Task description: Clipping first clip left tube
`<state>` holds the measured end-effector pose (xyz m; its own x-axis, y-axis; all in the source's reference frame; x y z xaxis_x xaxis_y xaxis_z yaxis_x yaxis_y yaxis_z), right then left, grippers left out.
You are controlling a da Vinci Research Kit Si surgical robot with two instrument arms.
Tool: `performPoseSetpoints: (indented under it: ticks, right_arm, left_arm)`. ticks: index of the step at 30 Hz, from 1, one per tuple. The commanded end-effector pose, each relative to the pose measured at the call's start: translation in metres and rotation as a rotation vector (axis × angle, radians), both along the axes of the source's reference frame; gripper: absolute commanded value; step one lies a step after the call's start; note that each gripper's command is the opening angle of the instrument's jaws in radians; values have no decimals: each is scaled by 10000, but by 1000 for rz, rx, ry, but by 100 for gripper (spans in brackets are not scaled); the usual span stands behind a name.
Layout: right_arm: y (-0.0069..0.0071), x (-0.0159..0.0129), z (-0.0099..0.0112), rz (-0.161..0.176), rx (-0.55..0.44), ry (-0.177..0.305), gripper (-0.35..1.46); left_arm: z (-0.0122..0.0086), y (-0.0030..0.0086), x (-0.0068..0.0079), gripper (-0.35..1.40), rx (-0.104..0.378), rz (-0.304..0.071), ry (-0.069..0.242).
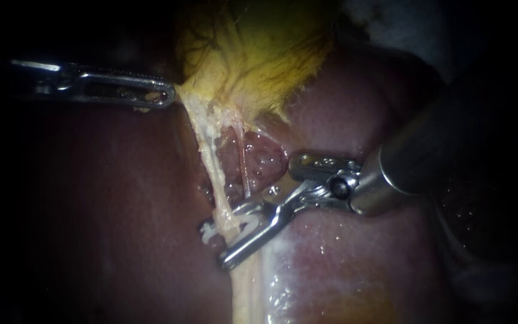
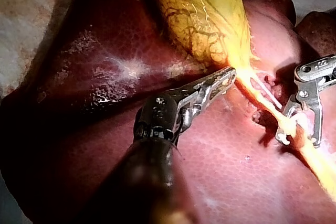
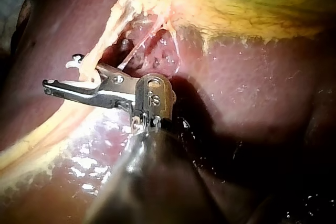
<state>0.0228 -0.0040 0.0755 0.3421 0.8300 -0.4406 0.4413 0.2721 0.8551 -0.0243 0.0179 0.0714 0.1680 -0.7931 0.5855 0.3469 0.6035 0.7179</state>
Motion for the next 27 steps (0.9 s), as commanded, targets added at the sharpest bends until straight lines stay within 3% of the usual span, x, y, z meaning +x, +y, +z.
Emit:
performPoseSetpoints:
  ticks: [1, 9, 12, 16, 18, 23, 27]
  right_arm:
    - [1, 1, -2, 0, -9, 5, 53]
    - [4, 3, -6, -11, -45, 44, 43]
    - [6, 2, -4, -8, -62, 60, 30]
    - [7, 0, -3, -2, -76, 70, -6]
    - [7, 0, -3, -3, -92, 78, -16]
    - [7, -1, -3, 1, -113, 88, -35]
    - [7, 0, -7, 7, -164, 105, -35]
  left_arm:
    - [0, 0, 0, -35, 0, 0, 0]
    - [0, 0, 0, -35, 0, 0, 0]
    - [0, 0, 0, -35, 0, 0, 0]
    - [0, 0, 0, -35, 0, 0, 0]
    - [0, 0, 0, -35, 0, 0, 0]
    - [0, 0, 0, -35, 0, 1, 0]
    - [0, 0, 0, -35, 0, 1, 0]
